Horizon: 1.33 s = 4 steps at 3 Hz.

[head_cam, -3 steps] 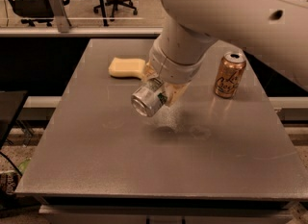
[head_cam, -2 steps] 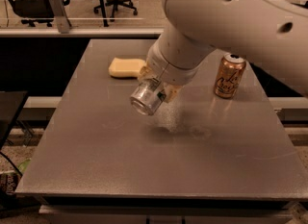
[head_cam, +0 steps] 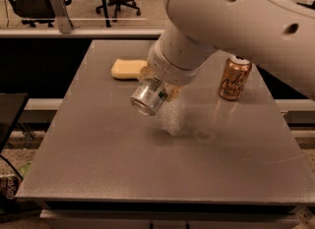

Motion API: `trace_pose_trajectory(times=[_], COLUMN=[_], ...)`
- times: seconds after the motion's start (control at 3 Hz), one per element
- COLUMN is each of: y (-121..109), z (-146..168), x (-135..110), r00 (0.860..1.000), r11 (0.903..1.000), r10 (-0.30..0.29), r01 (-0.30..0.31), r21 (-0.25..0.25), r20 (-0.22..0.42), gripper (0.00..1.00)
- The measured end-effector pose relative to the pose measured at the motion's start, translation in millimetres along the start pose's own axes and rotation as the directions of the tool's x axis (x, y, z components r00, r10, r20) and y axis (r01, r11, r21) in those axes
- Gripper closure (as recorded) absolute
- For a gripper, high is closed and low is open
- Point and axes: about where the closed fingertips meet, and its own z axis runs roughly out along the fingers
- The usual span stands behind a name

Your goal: Place 7up can upright

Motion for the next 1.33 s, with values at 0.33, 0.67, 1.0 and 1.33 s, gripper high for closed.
trace_pose_trajectory(times=[0.33, 0.67, 1.0, 1.33], y=[-1, -17, -32, -46], z=[-3, 3, 9, 17], x=[2, 12, 21, 24], r00=[0.999, 0.972, 0.933, 0.885], r11=[0.9995, 0.9829, 0.9562, 0.9137], r10=[-0.032, -0.183, -0.285, -0.378], r01=[0.032, 0.184, 0.293, 0.404], r21=[-0.003, -0.010, 0.003, 0.043], r20=[-0.035, -0.144, -0.222, -0.271], gripper=[1.00, 1.00, 1.00, 1.00])
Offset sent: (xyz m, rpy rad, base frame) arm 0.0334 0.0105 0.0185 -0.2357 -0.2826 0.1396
